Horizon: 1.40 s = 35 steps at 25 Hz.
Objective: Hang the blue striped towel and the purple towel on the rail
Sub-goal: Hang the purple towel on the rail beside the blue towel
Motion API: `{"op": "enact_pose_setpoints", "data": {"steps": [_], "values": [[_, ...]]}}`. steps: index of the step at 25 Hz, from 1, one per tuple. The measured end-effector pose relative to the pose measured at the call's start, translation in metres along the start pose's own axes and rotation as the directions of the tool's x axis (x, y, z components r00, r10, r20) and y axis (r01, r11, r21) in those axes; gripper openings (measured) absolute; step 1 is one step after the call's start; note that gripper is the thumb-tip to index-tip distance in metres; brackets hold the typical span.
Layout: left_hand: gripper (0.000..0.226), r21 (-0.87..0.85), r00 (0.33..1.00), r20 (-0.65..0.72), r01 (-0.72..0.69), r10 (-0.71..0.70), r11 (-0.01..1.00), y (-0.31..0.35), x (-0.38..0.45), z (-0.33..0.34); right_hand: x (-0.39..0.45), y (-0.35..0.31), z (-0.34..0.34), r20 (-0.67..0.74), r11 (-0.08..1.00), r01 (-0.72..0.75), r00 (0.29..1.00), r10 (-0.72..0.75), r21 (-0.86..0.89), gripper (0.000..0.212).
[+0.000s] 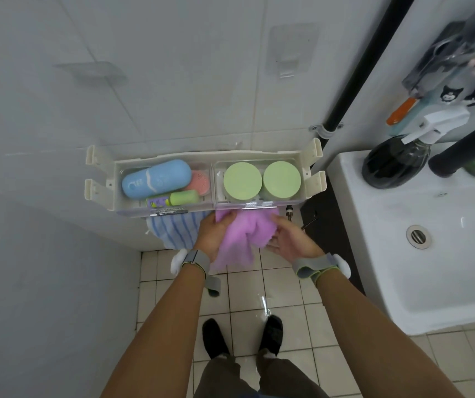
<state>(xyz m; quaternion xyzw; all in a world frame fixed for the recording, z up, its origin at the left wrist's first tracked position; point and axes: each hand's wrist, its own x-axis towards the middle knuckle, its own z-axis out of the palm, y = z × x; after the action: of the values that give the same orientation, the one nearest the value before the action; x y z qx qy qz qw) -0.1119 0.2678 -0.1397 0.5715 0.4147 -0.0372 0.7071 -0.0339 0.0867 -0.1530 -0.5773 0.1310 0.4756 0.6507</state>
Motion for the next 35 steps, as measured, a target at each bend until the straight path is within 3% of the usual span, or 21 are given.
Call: {"op": "enact_pose_setpoints", "data": {"steps": [3, 6, 9, 12, 13, 15, 18, 20, 22, 24, 26, 28, 30, 32, 35], "values": [[0.042, -0.016, 0.999, -0.028, 0.025, -0.025, 1.0, 0.005, 0.005, -0.001, 0.007, 0.006, 0.001, -0.026, 0.993, 0.044, 0.999, -0.047, -0.109, 0.013], [0.047, 0.013, 1.0, 0.002, 0.001, -0.001, 1.0, 0.011, 0.001, 0.002, 0.013, -0.011, 0.007, -0.138, 0.992, 0.119, 0.983, -0.123, -0.037, 0.011], [0.032, -0.038, 0.992, 0.107, 0.073, -0.068, 0.997, 0.016, 0.005, 0.002, 0.014, -0.014, 0.006, -0.147, 0.984, 0.18, 0.973, -0.178, 0.006, 0.013], [0.013, 0.049, 0.993, -0.012, 0.121, -0.121, 0.991, 0.017, 0.02, 0.004, 0.016, -0.005, 0.001, -0.046, 0.988, 0.083, 0.995, -0.09, -0.132, 0.016], [0.009, 0.095, 0.991, -0.081, 0.11, -0.103, 0.989, 0.015, 0.022, 0.005, 0.018, -0.004, -0.001, -0.046, 0.982, 0.064, 0.996, -0.074, -0.176, 0.017], [0.013, 0.157, 0.987, -0.16, 0.033, -0.008, 0.987, 0.011, 0.019, 0.007, 0.02, -0.006, -0.001, -0.131, 0.991, 0.078, 0.987, -0.091, -0.107, 0.012], [0.032, 0.161, 0.998, -0.033, -0.045, 0.051, 0.986, -0.011, 0.0, 0.005, 0.024, -0.016, -0.001, -0.224, 0.995, 0.098, 0.97, -0.095, 0.002, 0.017], [0.039, 0.254, 0.993, 0.1, -0.081, 0.057, 0.964, -0.029, -0.007, 0.0, 0.029, -0.021, -0.002, -0.229, 0.994, 0.065, 0.97, -0.083, -0.086, 0.043], [0.034, 0.333, 0.985, 0.105, -0.165, 0.137, 0.928, -0.039, -0.003, -0.003, 0.027, -0.025, -0.004, -0.168, 0.981, 0.023, 0.984, -0.056, -0.191, 0.054], [0.031, 0.254, 0.98, 0.084, -0.197, 0.181, 0.947, -0.032, -0.001, -0.005, 0.018, -0.022, -0.005, -0.073, 0.978, 0.004, 0.997, -0.02, -0.208, 0.039], [0.033, 0.128, 0.979, 0.092, -0.193, 0.182, 0.973, -0.018, -0.001, -0.005, 0.011, -0.012, -0.013, 0.02, 0.941, -0.035, 0.999, 0.044, -0.336, 0.026], [0.034, 0.075, 0.982, 0.087, -0.172, 0.165, 0.982, -0.01, -0.002, -0.006, 0.009, 0.001, -0.018, 0.023, 0.893, -0.026, 0.999, 0.04, -0.45, 0.021], [0.036, 0.114, 0.987, 0.09, -0.141, 0.131, 0.983, -0.012, -0.001, -0.01, 0.012, 0.005, -0.017, -0.019, 0.945, 0.028, 0.999, -0.036, -0.325, 0.017], [0.04, 0.264, 0.989, 0.136, -0.092, 0.057, 0.96, -0.022, 0.002, -0.016, 0.013, -0.001, -0.012, -0.038, 0.981, 0.102, 0.993, -0.11, -0.168, 0.01], [0.048, 0.349, 0.988, 0.144, -0.108, 0.061, 0.931, -0.029, 0.005, -0.02, 0.015, -0.011, -0.007, -0.086, 0.976, 0.198, 0.975, -0.206, -0.092, 0.007]]}}
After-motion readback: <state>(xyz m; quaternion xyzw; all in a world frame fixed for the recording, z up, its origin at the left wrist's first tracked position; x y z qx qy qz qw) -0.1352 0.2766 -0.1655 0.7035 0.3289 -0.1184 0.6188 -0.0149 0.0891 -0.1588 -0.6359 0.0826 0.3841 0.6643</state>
